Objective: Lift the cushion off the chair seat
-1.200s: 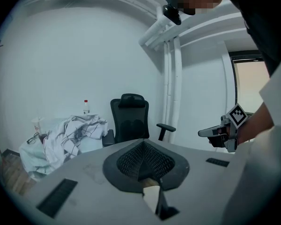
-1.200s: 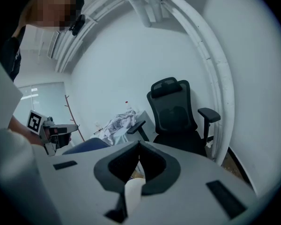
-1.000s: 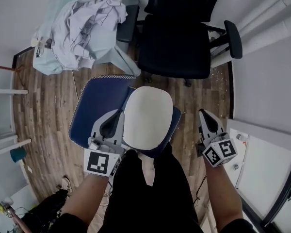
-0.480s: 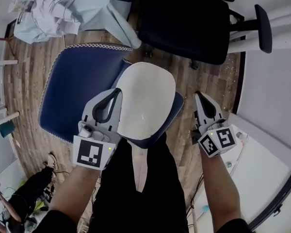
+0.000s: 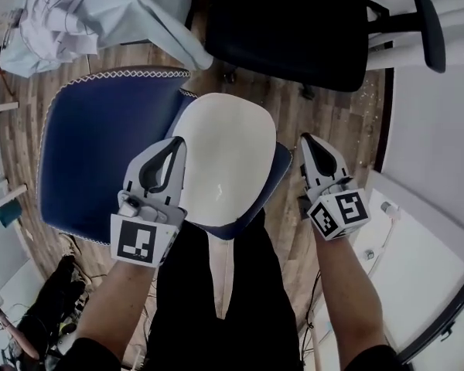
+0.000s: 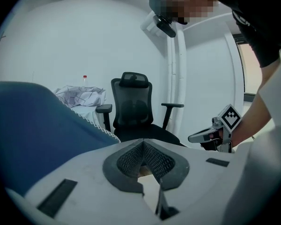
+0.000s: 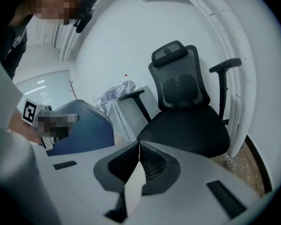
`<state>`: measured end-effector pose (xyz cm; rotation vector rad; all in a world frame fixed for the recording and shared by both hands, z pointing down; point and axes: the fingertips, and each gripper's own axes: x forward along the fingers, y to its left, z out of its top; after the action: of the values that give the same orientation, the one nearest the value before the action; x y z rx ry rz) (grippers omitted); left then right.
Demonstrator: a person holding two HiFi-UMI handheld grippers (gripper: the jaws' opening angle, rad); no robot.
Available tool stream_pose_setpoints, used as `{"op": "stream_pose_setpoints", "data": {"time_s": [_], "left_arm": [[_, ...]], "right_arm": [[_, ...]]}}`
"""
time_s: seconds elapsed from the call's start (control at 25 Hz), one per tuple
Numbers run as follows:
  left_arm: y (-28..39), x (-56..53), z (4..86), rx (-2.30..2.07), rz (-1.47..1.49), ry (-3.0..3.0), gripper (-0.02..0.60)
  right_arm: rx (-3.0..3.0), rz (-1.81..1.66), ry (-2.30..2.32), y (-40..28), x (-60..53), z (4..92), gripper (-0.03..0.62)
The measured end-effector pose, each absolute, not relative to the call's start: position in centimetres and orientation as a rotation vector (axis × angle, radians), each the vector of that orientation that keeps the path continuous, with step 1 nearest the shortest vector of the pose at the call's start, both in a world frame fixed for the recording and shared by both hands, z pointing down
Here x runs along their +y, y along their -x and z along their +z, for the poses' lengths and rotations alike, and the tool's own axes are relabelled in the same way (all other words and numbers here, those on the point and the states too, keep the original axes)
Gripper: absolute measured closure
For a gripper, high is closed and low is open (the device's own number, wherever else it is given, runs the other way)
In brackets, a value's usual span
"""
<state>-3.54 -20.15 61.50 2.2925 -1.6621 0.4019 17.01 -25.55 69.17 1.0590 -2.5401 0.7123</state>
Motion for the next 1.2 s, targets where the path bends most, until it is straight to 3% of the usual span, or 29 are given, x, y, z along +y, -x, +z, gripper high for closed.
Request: {"op": "stream_pose_setpoints", "data": {"time_s": [1.08, 1.2], "left_arm": [[4.1, -21.9, 73.2, -1.552, 0.452, -2.234, 0.577], [5.0, -21.7, 73.9, -1.546, 0.471, -2.223, 0.577]], "right_arm": [[-2.425, 0.87, -0.876, -14.5, -25.3, 85.0, 0.579], [-2.409, 0.889, -0.85, -13.6, -25.3, 86.4, 0.548]]}}
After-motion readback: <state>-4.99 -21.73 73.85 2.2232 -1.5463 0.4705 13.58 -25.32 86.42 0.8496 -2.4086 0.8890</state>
